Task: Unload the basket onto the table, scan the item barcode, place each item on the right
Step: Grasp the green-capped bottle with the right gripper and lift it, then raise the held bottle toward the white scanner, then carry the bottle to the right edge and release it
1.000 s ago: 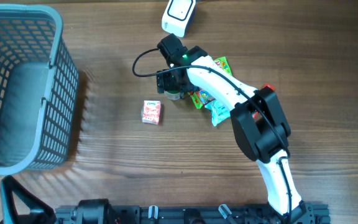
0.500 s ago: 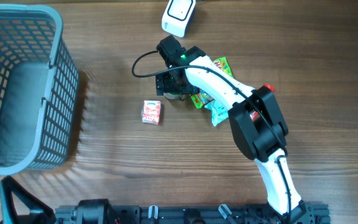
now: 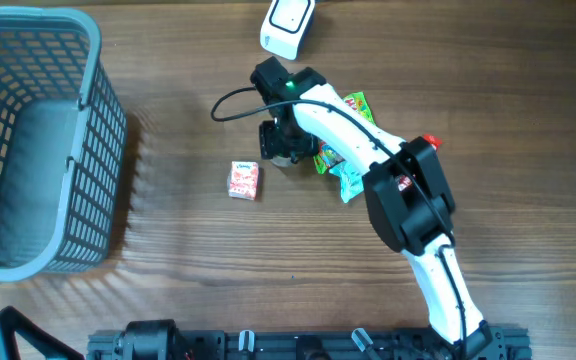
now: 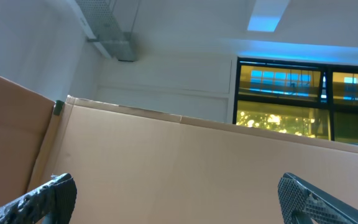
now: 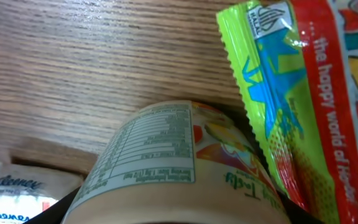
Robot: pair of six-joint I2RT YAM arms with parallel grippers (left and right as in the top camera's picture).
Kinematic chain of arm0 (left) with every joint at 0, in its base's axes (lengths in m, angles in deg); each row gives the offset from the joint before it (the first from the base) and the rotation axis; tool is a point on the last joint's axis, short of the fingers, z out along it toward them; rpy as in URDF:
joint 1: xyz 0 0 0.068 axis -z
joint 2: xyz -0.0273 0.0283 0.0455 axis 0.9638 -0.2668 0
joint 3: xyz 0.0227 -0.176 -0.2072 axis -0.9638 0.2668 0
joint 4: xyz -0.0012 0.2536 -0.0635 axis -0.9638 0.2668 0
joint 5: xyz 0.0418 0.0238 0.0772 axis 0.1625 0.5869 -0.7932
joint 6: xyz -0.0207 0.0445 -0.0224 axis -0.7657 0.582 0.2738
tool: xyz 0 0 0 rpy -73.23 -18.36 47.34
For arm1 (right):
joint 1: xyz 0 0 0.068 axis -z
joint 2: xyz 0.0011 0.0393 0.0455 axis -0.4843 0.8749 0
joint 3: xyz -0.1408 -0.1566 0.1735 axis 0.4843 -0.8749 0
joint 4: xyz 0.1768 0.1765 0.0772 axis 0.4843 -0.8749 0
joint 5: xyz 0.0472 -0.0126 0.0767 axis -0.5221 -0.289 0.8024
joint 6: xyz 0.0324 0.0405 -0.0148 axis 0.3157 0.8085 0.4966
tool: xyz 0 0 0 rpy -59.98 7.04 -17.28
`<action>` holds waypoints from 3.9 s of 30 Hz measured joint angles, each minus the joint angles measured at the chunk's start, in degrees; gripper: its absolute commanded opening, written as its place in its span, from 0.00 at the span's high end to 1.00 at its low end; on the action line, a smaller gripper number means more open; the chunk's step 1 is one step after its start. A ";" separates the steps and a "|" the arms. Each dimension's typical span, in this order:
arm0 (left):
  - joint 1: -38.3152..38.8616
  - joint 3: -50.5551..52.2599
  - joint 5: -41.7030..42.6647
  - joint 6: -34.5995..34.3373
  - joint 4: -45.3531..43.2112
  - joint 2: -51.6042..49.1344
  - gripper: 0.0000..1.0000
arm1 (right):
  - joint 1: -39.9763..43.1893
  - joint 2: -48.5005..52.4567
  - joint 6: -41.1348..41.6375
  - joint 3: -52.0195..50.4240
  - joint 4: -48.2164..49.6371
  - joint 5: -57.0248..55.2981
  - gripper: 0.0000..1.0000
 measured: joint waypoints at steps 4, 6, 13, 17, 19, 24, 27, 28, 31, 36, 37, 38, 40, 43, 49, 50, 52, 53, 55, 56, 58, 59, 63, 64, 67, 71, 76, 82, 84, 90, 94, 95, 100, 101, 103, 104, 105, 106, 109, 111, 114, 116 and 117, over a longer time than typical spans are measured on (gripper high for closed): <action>0.00 0.07 0.00 0.00 -1.77 0.02 0.00 | 0.00 1.42 -0.26 10.75 -11.34 0.09 0.44; 0.00 0.07 0.00 -0.02 -2.21 0.02 0.00 | 0.00 1.38 -0.20 16.04 -17.31 1.92 0.44; 0.00 0.07 0.00 0.00 -2.12 0.02 0.00 | 1.88 1.38 1.70 17.94 -27.93 17.29 0.44; 0.00 -0.02 0.55 -0.04 5.86 0.04 0.00 | 3.76 1.38 1.70 17.94 -27.91 25.66 0.44; 0.00 0.11 1.77 0.00 12.26 0.04 0.00 | 4.28 1.38 1.46 17.94 -27.96 27.69 0.44; 0.00 1.07 8.35 3.63 20.39 0.09 0.00 | 4.42 1.38 0.81 17.94 -28.06 29.51 0.44; 0.00 6.27 11.47 3.15 18.80 0.44 0.00 | 4.42 1.33 0.07 17.94 -28.04 28.35 0.44; 0.00 8.85 11.82 2.73 18.08 0.46 0.00 | 4.39 1.16 -0.04 17.94 -28.04 26.40 0.44; 0.00 18.99 12.87 1.03 13.66 0.20 0.00 | 4.42 -0.28 -0.04 17.94 -27.93 19.63 0.47; 0.00 35.50 14.60 -4.92 -0.20 0.26 0.00 | 5.09 -7.06 -0.26 17.92 -16.41 10.29 0.47; 0.00 38.23 15.54 -5.44 -2.99 0.28 0.00 | 5.35 -8.26 -0.44 17.94 -12.28 8.68 0.47; 0.00 41.97 16.70 -6.21 -5.03 0.24 0.00 | 5.53 -8.85 -0.46 17.99 -10.60 7.93 0.47; 0.00 46.93 18.21 -6.93 -9.03 0.24 0.00 | 5.92 -10.45 -0.50 18.08 0.39 1.03 0.47; 0.00 52.19 19.23 -7.50 -11.98 0.24 0.00 | 5.92 -10.45 -1.55 17.29 13.14 -7.93 0.47; 0.00 52.65 19.47 -7.74 -7.08 0.28 0.00 | 5.92 -7.39 -8.74 16.74 31.80 -15.78 0.46; 0.00 52.65 19.50 -7.76 -6.49 0.26 0.00 | 5.90 -5.84 -10.12 16.74 34.77 -16.76 0.46; 0.02 52.65 19.47 -7.76 -5.57 0.28 0.00 | 5.92 -1.38 -13.22 16.74 41.68 -18.45 0.46; 0.00 52.65 19.43 -7.76 -5.31 0.28 0.00 | 5.92 0.35 -14.12 16.68 43.89 -18.93 0.46; 0.00 52.65 19.21 -7.76 -4.74 0.28 0.00 | 5.92 3.96 -15.47 16.59 49.64 -20.41 0.44; 0.00 52.65 19.19 -7.74 -4.63 0.28 0.00 | 5.97 6.27 -16.02 16.55 53.18 -21.40 0.43; 0.00 52.65 19.06 -7.76 -4.46 0.28 0.00 | 6.05 8.57 -16.50 16.31 58.12 -22.47 0.42; 0.00 52.65 18.99 -7.76 -4.37 0.28 0.00 | 6.14 9.33 -16.61 16.28 60.13 -22.69 0.41; 0.00 52.65 17.68 -7.74 -3.10 0.28 0.00 | 7.54 12.87 -16.83 16.28 65.22 -23.52 0.41; 0.00 52.65 17.20 -7.76 -2.86 0.28 0.00 | 7.91 13.33 -16.83 16.28 65.22 -23.61 0.41; 0.00 52.65 14.43 -7.74 -2.89 0.28 0.00 | 8.92 13.99 -16.85 16.26 65.40 -23.76 0.41; 0.00 52.65 12.09 -7.74 -3.08 0.28 0.00 | 9.01 13.38 -17.05 16.26 57.33 -23.93 0.41; 0.00 52.76 11.65 -7.74 -6.08 0.28 0.00 | 10.51 3.13 -15.96 15.85 29.44 -26.14 0.45; 0.00 63.06 12.31 -14.56 -11.58 0.28 0.00 | 30.34 -13.05 -3.23 16.76 -0.42 -28.15 0.44; 0.00 64.50 12.35 -16.92 -11.37 -0.04 0.00 | 37.57 -12.76 -1.77 16.70 -4.00 -27.41 0.39; 0.00 64.52 12.35 -18.91 -11.45 0.00 0.00 | 57.83 -12.02 -0.79 16.61 -6.01 -17.97 0.36; 0.00 64.52 12.35 -18.91 -11.45 0.00 0.00 | 64.78 -6.51 -2.38 16.61 -7.02 -17.00 0.36; 0.00 64.52 12.35 -18.91 -11.45 0.00 0.00 | 66.07 -4.07 -3.28 16.59 -7.52 -16.79 0.37; 0.00 64.52 12.35 -18.91 -11.45 0.00 0.00 | 72.28 4.59 -4.96 16.57 -9.77 -15.89 0.18; 0.00 64.52 12.35 -18.91 -11.45 0.00 0.00 | 73.57 5.44 -5.40 16.55 -9.90 -15.85 0.01; 0.00 64.52 12.35 -18.91 -11.45 0.00 0.00 | 76.63 6.34 -7.76 16.52 -9.33 -15.76 0.00; 0.00 64.52 12.35 -18.91 -11.43 0.00 0.00 | 77.85 6.34 -8.90 16.55 -9.05 -15.76 0.00; 0.00 64.52 12.35 -18.91 -11.43 0.00 0.00 | 78.82 6.34 -9.51 16.55 -9.03 -15.76 0.00; 0.00 64.52 12.35 -18.91 -11.45 0.00 0.00 | 79.54 6.34 -9.99 16.55 -9.05 -15.63 0.00; 0.00 64.52 12.35 -18.91 -11.43 0.00 0.00 | 80.19 4.39 -10.78 16.55 -9.40 -9.57 0.00; 0.00 64.52 12.35 -18.91 -11.43 0.00 0.00 | 79.65 -0.87 -11.67 16.55 -9.57 -2.80 0.00; 0.00 64.52 12.35 -18.91 -11.41 0.00 0.00 | 76.30 -13.73 -12.07 16.57 -14.21 8.44 0.00; 0.00 64.52 12.35 -18.91 -11.39 0.00 0.00 | 69.83 -21.73 -11.82 17.44 -18.69 13.00 0.00; 0.00 64.52 12.35 -18.91 -11.39 0.00 0.00 | 65.77 -23.93 -11.50 18.05 -21.03 14.93 0.00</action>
